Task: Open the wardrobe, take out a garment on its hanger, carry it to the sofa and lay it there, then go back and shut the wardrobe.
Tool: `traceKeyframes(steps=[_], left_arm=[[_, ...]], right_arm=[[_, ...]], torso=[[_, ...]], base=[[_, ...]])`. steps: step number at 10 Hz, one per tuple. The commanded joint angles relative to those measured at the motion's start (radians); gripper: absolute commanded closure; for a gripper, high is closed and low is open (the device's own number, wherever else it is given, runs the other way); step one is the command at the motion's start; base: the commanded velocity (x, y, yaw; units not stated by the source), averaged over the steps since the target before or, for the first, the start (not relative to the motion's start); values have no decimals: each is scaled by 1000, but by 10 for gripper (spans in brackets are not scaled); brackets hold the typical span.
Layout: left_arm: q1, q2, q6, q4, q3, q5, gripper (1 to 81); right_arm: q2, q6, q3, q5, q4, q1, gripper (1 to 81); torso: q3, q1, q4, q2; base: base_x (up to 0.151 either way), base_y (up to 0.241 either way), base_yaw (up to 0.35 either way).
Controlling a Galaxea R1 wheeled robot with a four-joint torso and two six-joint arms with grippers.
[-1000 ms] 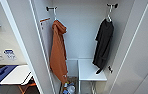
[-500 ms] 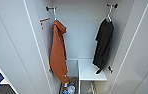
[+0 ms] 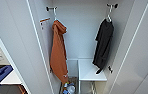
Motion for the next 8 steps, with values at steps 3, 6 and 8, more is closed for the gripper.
traceKeyframes(steps=[3,6,8], left_arm=[[105,-15,10,137,0,155,10],[163,67,8,131,-95,181,10],[183,123,8,122,-182,181,10]], right_arm=[[151,-9,-307,-148,-11,9,10],[178,-9,-317,-200,-9,-20,10],[214,-16,-349,-220,-9,-40,10]], torso=[[0,0,0,0],[0,0,0,-1],[0,0,0,-1]], base=[[0,0,0],[0,0,0],[0,0,0]])
